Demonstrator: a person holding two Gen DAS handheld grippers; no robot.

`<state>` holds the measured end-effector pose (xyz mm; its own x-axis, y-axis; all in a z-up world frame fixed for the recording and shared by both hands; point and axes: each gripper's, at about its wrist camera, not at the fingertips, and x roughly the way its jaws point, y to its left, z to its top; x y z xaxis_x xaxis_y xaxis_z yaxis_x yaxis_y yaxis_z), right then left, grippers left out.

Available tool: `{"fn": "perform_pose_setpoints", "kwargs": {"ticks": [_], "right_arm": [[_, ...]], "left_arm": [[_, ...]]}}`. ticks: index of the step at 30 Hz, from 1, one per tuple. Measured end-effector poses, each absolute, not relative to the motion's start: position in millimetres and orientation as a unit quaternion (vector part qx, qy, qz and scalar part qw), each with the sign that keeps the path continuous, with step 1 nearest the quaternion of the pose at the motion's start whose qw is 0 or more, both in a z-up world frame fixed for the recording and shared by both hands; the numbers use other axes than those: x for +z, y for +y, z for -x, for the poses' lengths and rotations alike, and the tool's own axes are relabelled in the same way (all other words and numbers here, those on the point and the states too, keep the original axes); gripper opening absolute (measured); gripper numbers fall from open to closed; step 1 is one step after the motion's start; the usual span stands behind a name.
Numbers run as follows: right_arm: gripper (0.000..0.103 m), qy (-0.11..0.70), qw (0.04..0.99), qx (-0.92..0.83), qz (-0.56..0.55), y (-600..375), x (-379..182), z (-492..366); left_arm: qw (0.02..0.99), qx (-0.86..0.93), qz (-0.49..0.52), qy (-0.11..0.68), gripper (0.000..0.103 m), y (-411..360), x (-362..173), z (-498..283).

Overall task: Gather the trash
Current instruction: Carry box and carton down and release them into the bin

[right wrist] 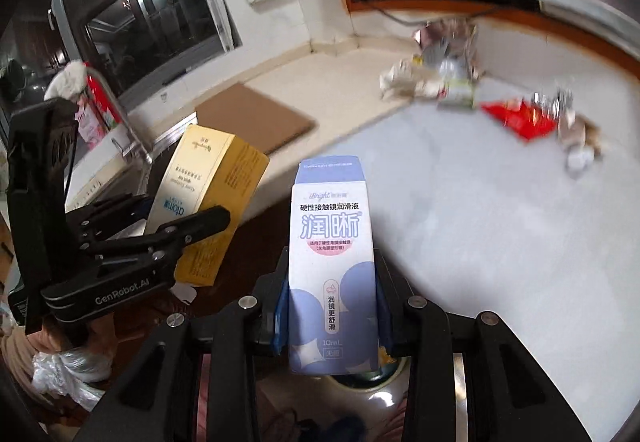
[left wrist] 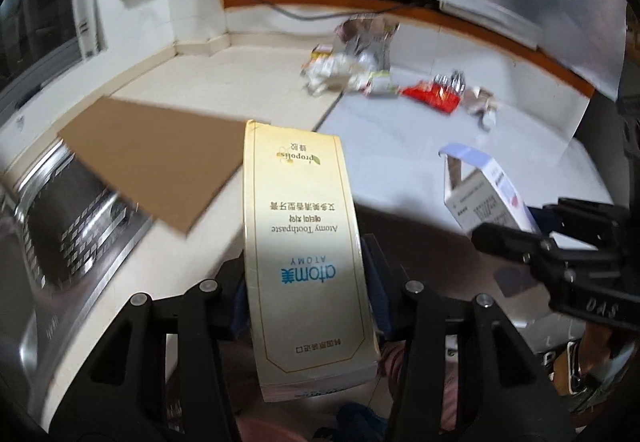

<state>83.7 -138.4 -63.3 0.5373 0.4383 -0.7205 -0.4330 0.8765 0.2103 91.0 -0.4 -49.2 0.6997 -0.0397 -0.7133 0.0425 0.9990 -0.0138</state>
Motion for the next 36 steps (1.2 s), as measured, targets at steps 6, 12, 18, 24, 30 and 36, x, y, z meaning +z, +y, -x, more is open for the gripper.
{"fn": "perform_pose_setpoints", "kwargs": {"ticks": [6,12,18,24,30,36], "right_arm": [[0.034,0.475,0.849,0.231,0.012,-119.9,-148.9,-59.4],[0.034,0.545,0.814,0.199,0.023,-109.4,-245.1,-65.5],[0.034,0.59,0.787,0.179,-0.003,-109.0,-303.0,-84.9],[0.035,0.6,0.78,0.178,-0.001,-99.2,-334.6,-95.4],[0.048,0.615,0.767,0.18,-0.015,-92.0,-351.8,-106.6],[0.059,0.613,0.77,0.175,-0.028,-92.6,-351.3,-104.3]], "left_arm": [[0.899,-0.029,0.025,0.436,0.045,5.1,-132.6,-68.1],[0.864,-0.021,0.035,0.503,0.045,6.7,-228.7,-73.9],[0.833,-0.018,0.021,0.552,0.045,4.5,-292.7,-88.9],[0.824,-0.021,0.02,0.566,0.046,6.0,-321.4,-102.7],[0.811,-0.015,0.023,0.585,0.061,8.1,-335.8,-117.8],[0.814,0.0,0.028,0.581,0.085,18.1,-331.0,-128.3]]}}
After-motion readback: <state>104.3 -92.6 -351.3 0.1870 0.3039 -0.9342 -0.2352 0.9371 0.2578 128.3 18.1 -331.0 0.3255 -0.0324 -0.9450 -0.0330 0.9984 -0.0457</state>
